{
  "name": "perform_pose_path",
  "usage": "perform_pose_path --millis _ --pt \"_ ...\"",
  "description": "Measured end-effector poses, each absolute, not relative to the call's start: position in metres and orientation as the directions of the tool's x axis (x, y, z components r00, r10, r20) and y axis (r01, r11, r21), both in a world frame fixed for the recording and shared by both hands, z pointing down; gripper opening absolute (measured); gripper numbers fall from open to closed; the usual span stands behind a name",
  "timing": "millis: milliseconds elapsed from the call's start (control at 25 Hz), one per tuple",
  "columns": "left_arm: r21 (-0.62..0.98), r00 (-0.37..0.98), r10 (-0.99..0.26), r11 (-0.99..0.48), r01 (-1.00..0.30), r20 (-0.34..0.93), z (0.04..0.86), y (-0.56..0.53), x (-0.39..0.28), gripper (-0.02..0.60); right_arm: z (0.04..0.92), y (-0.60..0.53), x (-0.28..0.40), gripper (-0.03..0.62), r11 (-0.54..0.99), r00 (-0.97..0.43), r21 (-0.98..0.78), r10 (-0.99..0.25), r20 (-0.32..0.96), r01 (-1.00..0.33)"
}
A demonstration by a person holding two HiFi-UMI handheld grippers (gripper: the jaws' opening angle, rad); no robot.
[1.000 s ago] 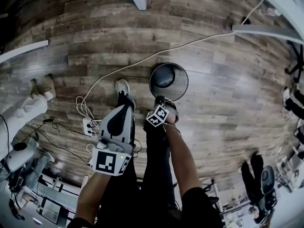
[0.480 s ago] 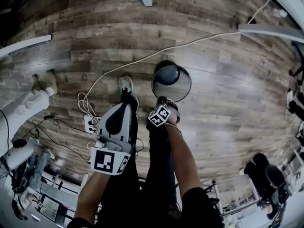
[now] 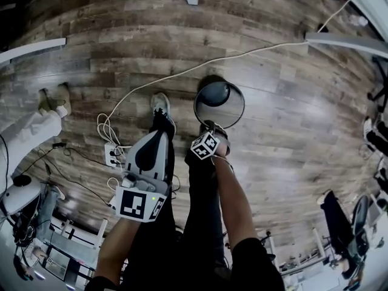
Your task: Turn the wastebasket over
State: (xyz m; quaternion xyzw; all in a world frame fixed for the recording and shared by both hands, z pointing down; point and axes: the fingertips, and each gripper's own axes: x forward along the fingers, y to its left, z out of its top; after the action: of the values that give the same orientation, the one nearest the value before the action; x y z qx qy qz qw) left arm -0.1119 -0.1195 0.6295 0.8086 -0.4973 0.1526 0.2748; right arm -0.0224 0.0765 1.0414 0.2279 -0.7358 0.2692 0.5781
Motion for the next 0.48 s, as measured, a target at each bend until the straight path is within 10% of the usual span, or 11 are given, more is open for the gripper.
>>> perform_pose_path --millis 480 --pt "0.290 0.448 -0.750 -0.345 -0.893 0.487 0.561 -0.116 -0.099 0.032 0.960 0.052 0.011 0.113 0.585 -0.266 -0.178 -0.066 0.962 -0.791"
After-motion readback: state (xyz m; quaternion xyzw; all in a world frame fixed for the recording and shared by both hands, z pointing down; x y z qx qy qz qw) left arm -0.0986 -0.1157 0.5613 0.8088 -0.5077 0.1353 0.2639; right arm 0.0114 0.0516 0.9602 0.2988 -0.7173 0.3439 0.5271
